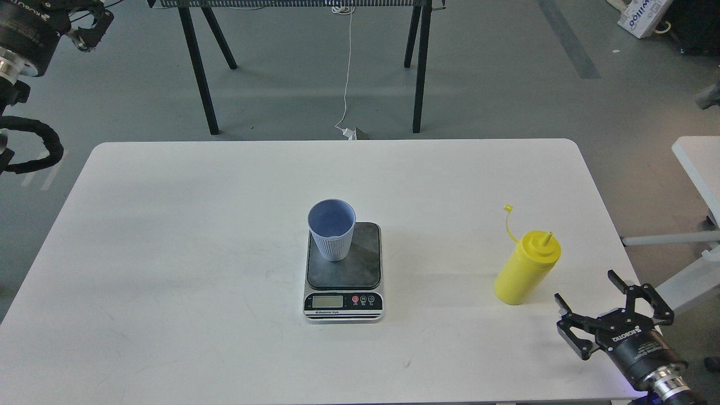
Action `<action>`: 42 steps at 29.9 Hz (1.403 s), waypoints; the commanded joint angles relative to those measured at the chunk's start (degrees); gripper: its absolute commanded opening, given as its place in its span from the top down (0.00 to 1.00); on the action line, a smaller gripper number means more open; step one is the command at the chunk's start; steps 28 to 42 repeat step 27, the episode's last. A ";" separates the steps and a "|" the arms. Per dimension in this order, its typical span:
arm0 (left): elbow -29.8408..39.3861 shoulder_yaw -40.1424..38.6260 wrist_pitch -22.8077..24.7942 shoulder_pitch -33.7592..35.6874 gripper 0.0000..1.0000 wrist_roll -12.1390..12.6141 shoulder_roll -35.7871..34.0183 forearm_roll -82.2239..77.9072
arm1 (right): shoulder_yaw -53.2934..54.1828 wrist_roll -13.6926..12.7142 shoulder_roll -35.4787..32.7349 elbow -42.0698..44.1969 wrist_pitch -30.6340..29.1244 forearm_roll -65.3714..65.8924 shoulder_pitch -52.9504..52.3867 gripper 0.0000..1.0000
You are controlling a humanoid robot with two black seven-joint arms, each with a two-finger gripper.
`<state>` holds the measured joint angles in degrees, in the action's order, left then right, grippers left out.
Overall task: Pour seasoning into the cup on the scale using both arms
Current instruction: 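Set the yellow bottle down on the table and release it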
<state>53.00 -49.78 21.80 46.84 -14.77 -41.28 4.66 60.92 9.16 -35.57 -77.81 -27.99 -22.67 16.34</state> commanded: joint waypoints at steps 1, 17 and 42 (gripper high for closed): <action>0.00 0.03 0.18 -0.26 0.00 -0.17 -0.03 0.00 | 6.03 0.41 -4.42 0.46 -0.01 0.08 -0.77 0.01; -5.97 0.20 0.35 -0.53 0.00 -0.35 4.45 0.00 | 8.09 -1.26 -3.37 23.37 -0.01 8.60 -44.96 0.01; -7.74 0.38 1.67 -0.53 0.00 0.09 4.81 -0.01 | -3.08 -0.64 2.87 32.72 -0.01 9.22 -59.58 0.01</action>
